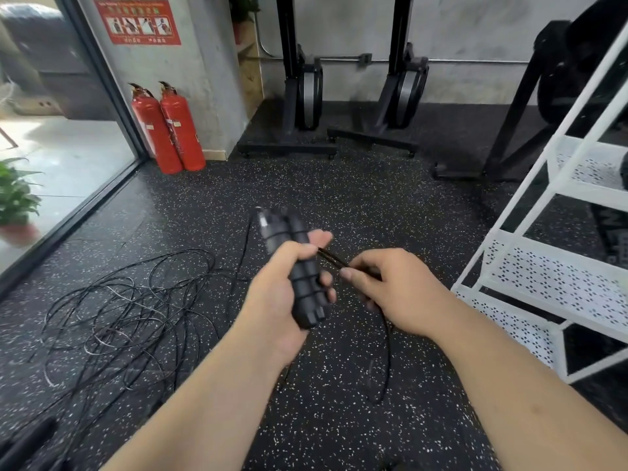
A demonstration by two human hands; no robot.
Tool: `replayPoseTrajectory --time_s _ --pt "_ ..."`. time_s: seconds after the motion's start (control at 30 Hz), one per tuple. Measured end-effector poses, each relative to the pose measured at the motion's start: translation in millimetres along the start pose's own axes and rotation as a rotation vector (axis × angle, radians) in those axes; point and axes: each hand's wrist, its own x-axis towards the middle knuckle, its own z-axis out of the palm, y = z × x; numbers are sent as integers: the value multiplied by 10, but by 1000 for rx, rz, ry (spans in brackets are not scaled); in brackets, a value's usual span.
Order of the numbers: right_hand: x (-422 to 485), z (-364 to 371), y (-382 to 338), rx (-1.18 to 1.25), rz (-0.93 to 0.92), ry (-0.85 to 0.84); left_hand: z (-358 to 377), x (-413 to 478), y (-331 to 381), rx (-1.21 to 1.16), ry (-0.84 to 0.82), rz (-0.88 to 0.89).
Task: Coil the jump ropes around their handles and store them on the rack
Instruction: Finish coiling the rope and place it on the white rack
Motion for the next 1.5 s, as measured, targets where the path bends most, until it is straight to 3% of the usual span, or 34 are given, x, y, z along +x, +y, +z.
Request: replayPoseTrajectory --time_s 0.17,0.43,0.53,0.63,0.77,0.83,0.93,1.03,1.1,1.3,1.5 --pt "-47 -78 12 12 28 -58 -219 98 290 -176 112 94" --pt "12 84 -21 -32 -44 28 41 -114 -133 -14 -95 -183" --pt "15 48 13 -26 -19 -19 12 -58 -65 -44 -53 -131" --pt "-12 -37 29 -9 19 -58 -155 71 175 -155 94 -5" --pt "-37 -95 36 -41 10 93 -275 105 318 -233 167 -29" --pt "-14 -106 56 -75 30 220 -255 78 286 -44 186 -98" --pt "14 -133 125 -179 85 356 -226 59 187 515 185 -111" --pt "6 -95 170 -286 137 340 -236 22 90 1173 172 118" --pt "5 -71 137 -365 114 369 -211 -36 67 1470 187 249" --pt "-60 -132 -125 54 32 459 -189 -105 72 1700 185 476" --pt "-63 -89 -89 -100 -133 465 -215 -93 42 1783 178 526"
